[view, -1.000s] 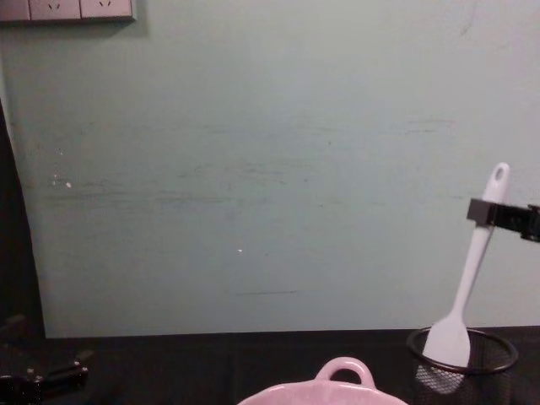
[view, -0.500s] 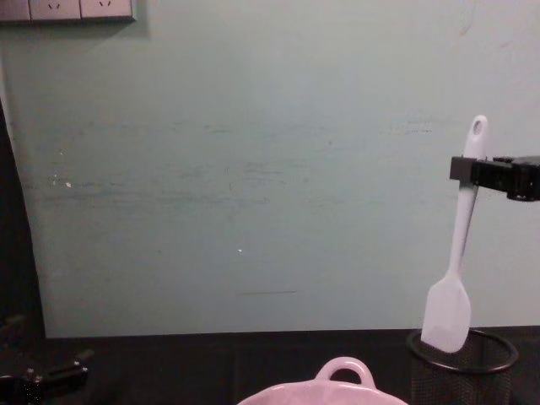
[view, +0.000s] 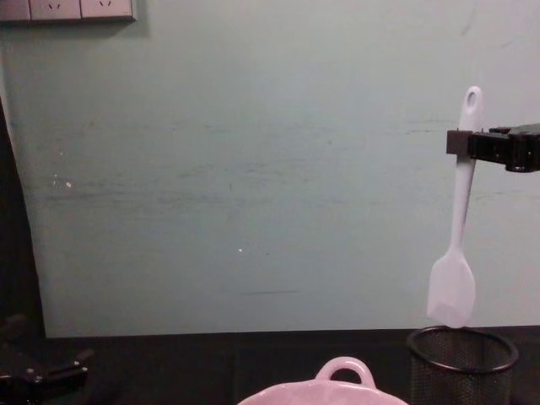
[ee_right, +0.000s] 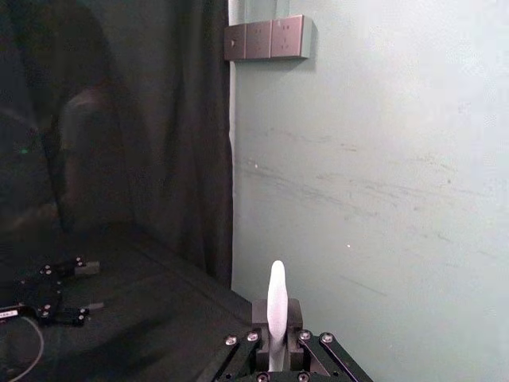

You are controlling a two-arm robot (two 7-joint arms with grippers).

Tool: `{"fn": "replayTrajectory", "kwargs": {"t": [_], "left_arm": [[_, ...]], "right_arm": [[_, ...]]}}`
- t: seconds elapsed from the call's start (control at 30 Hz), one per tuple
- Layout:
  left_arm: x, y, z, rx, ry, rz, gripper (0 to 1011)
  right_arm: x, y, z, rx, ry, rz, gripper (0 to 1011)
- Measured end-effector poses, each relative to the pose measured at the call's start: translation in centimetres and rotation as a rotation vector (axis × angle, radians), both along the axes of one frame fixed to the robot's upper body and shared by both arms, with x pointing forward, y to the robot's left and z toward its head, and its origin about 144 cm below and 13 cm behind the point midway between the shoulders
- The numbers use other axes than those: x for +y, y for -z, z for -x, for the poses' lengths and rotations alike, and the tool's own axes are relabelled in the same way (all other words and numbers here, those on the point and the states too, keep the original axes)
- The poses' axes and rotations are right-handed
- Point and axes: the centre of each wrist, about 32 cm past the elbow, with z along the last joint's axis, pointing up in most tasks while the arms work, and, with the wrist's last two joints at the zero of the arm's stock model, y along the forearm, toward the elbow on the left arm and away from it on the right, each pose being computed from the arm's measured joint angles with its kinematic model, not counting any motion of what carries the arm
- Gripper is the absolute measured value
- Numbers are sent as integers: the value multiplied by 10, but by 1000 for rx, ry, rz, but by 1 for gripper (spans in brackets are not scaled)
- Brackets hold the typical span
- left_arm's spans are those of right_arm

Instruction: Use the one hand to pick up the spoon and stir the clear water in the bowl.

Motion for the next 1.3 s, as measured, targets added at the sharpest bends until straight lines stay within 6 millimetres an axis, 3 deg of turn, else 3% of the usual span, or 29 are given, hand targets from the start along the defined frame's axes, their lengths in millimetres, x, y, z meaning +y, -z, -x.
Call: {"fn": "replayTrajectory", "kwargs": {"t": [1.03, 1.3], "left_arm": [[0, 0, 0, 0, 0, 0, 1005], [0, 0, 0, 0, 0, 0, 1005]], "right_arm": [[0, 3, 0, 3, -1, -7, 125], [8, 1, 1, -19, -37, -12, 125]]}}
